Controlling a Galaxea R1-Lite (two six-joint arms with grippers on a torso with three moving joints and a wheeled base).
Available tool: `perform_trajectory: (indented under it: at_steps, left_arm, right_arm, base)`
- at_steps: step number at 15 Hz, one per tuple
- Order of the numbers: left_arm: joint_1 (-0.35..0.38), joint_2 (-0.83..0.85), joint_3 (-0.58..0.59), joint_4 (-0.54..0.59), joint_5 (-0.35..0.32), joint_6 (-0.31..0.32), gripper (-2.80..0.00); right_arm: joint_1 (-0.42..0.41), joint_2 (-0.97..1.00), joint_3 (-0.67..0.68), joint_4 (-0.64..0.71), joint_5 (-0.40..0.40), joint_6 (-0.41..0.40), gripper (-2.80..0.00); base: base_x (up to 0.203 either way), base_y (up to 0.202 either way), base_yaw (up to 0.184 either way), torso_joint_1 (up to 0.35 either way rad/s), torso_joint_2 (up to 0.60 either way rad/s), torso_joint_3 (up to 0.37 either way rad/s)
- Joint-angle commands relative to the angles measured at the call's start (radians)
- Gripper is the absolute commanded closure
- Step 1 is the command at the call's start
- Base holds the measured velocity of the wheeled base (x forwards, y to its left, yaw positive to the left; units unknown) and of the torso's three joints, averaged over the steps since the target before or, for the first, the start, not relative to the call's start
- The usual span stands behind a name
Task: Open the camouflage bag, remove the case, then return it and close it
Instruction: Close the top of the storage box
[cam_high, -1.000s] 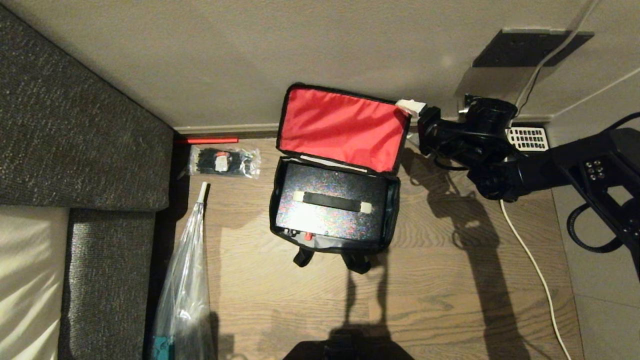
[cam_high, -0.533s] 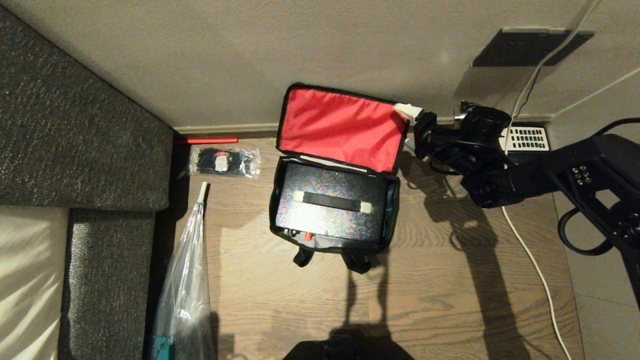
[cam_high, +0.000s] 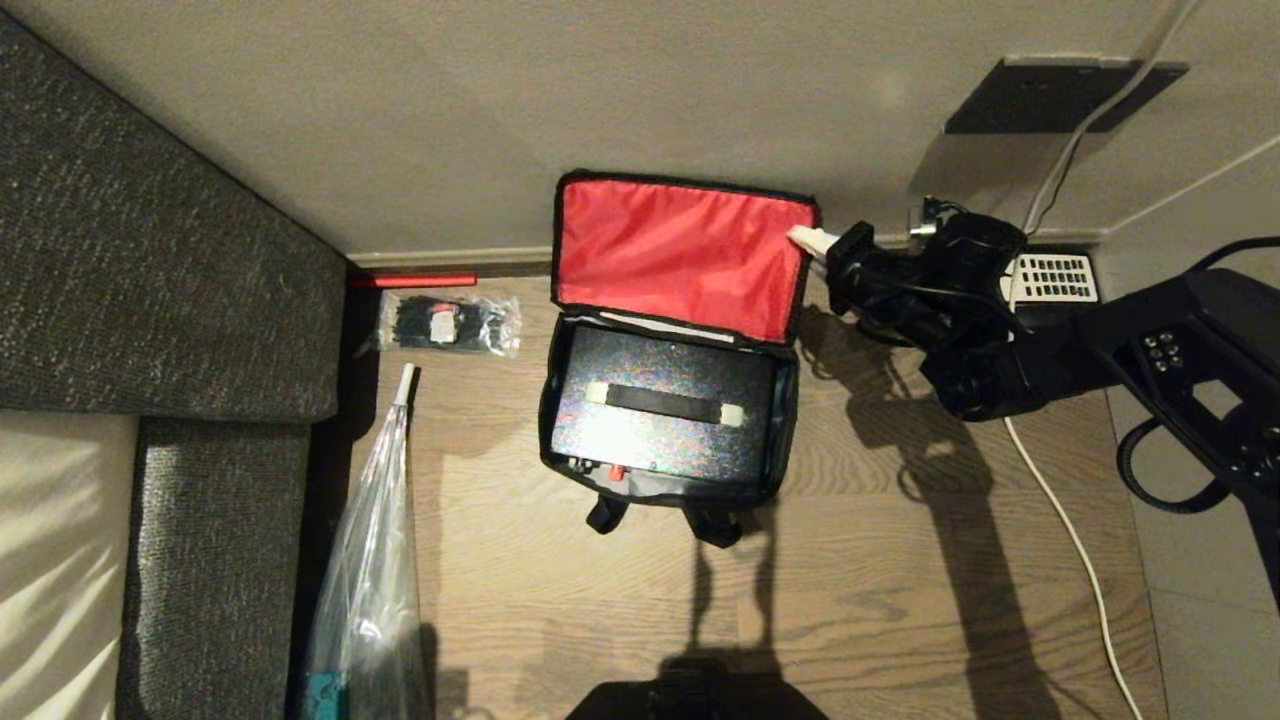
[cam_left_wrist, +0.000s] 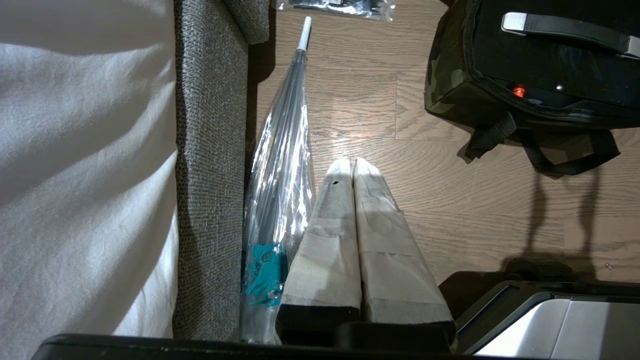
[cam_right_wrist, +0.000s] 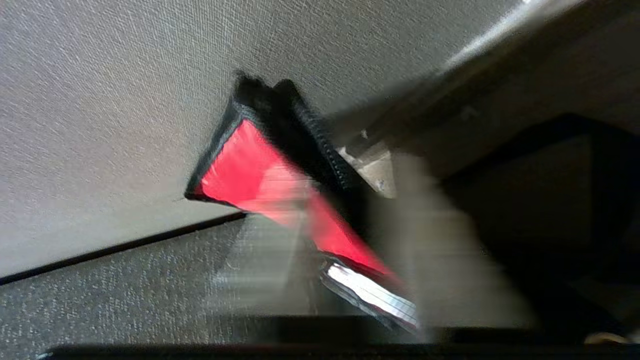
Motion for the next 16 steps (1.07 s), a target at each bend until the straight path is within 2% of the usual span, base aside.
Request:
perform_trajectory:
  at_steps: [1,3,7,8,9,10,11,13,14,16]
  left_arm:
    - [0.0,-0.002,0.003,0.0,0.001,0.0,0.0]
    - [0.002,-0.002,0.003,0.0,0.001,0.0,0.0]
    - [0.002,-0.002,0.003,0.0,0.0,0.0,0.0]
    - [0.002,-0.002,0.003,0.0,0.001,0.0,0.0]
    - [0.002,-0.002,0.003,0.001,0.001,0.0,0.0]
    - [0.002,-0.002,0.003,0.0,0.001,0.0,0.0]
    - [0.002,-0.002,0.003,0.0,0.001,0.0,0.0]
    - [0.002,-0.002,0.003,0.0,0.0,0.0,0.0]
    - [0.002,-0.002,0.003,0.0,0.0,0.0,0.0]
    - [0.002,-0.002,0.003,0.0,0.0,0.0,0.0]
  right_arm:
    - [0.003,-0.015,0.011,-0.006,0.004,0.005,0.0]
    - [0.002,-0.041,0.075,-0.014,0.031,-0.014,0.0]
    - [0.003,-0.068,0.183,-0.019,0.111,-0.138,0.0]
    - [0.003,-0.068,0.185,-0.019,0.114,-0.142,0.0]
    - [0.003,-0.068,0.212,-0.02,0.126,-0.201,0.0]
    - [0.003,-0.067,0.246,-0.021,0.141,-0.298,0.0]
    - [0.003,-0.067,0.26,-0.02,0.153,-0.328,0.0]
    - [0.003,-0.066,0.262,-0.02,0.155,-0.335,0.0]
    - [0.004,-0.066,0.268,-0.021,0.16,-0.385,0.0]
    - [0.004,-0.068,0.286,-0.02,0.167,-0.423,0.0]
  base:
    - [0.0,0.0,0.0,0.0,0.0,0.0]
    - [0.0,0.0,0.0,0.0,0.0,0.0]
    - [0.0,0.0,0.0,0.0,0.0,0.0]
    - [0.0,0.0,0.0,0.0,0.0,0.0]
    - [0.0,0.0,0.0,0.0,0.0,0.0]
    - [0.0,0.0,0.0,0.0,0.0,0.0]
    - [0.0,0.0,0.0,0.0,0.0,0.0]
    - [0.0,0.0,0.0,0.0,0.0,0.0]
    - [0.0,0.0,0.0,0.0,0.0,0.0]
    - [0.0,0.0,0.0,0.0,0.0,0.0]
